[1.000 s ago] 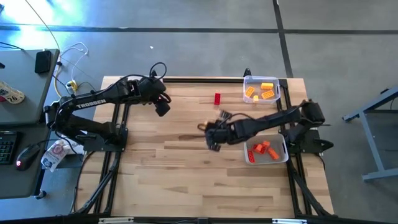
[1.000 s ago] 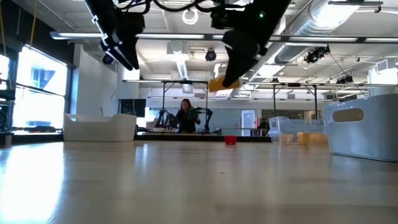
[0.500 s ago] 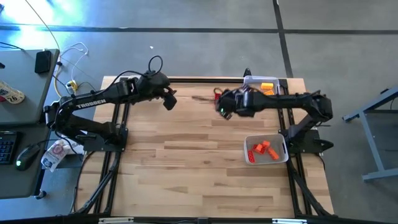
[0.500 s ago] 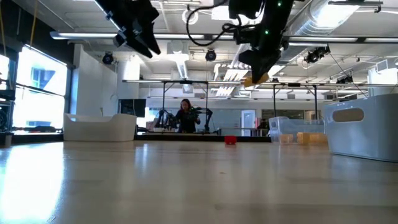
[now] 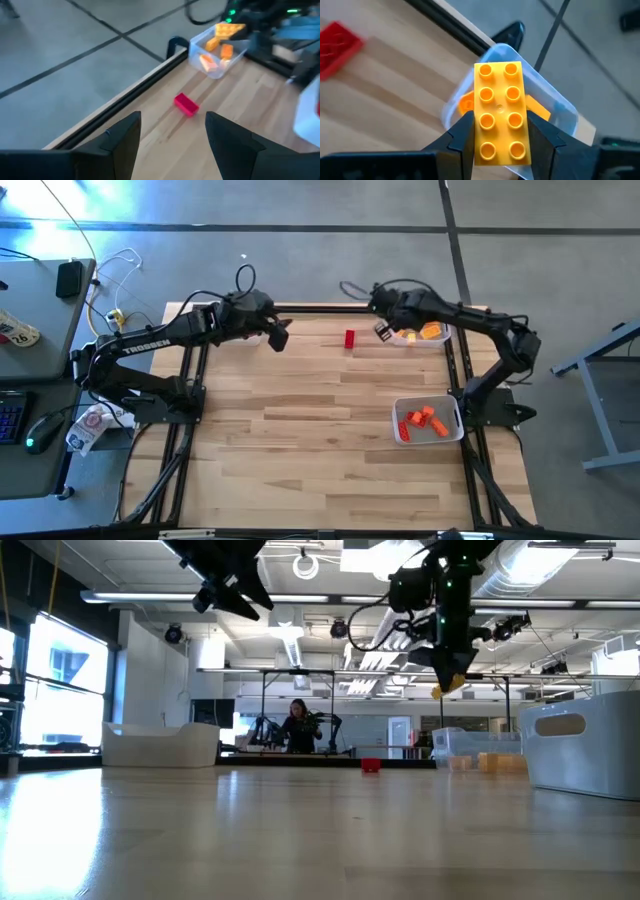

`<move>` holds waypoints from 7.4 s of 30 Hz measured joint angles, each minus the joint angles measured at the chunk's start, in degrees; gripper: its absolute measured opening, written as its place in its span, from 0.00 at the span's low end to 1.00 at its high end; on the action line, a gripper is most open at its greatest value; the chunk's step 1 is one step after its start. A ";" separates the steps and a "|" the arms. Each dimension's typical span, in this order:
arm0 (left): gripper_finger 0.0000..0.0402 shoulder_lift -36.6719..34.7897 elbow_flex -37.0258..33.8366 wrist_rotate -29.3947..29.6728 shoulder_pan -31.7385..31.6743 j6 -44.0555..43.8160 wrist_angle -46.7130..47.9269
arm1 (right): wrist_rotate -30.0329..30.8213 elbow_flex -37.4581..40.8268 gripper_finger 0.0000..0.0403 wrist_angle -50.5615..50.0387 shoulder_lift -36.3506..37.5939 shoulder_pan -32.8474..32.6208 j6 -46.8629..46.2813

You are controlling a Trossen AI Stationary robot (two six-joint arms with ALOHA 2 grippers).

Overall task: Sort & place blocks by color
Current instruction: Put the yellow game piece into the transparent bin, then put the red game piece into the white bin

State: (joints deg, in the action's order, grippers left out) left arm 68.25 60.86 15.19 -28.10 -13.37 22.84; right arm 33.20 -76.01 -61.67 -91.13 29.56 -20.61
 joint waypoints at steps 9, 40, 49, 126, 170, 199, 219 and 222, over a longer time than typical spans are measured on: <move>0.52 0.00 0.00 -4.86 0.00 -1.80 -3.06 | -12.18 0.00 0.28 -0.04 -0.46 10.52 -0.13; 0.52 0.00 -0.02 4.12 -7.12 6.08 7.41 | -22.89 0.00 0.55 2.42 -6.67 15.23 2.44; 0.52 0.00 -0.02 3.40 -13.23 6.08 7.84 | -25.94 0.00 0.55 17.37 -5.20 10.35 -1.88; 0.52 0.00 -0.02 -0.44 -15.54 11.62 5.87 | -22.18 -0.03 0.26 33.84 -25.52 -3.96 -22.67; 0.52 0.02 -0.04 -35.37 4.40 17.99 12.97 | -47.44 0.00 0.26 53.75 -8.07 -22.98 7.81; 0.28 0.02 -0.07 -30.39 8.29 11.39 7.94 | -47.12 0.00 0.30 60.59 -8.09 -23.63 6.65; 0.28 0.02 -0.07 -16.33 8.20 12.96 13.84 | -36.97 0.00 0.57 56.00 -8.09 -23.56 8.97; 0.28 0.02 -0.07 -10.23 7.80 13.23 16.31 | -36.76 0.00 0.59 53.93 -8.09 -23.22 8.59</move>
State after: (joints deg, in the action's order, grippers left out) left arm 68.27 60.80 4.96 -20.30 -0.13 39.15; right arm -3.55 -76.01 -7.74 -99.22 6.35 -12.02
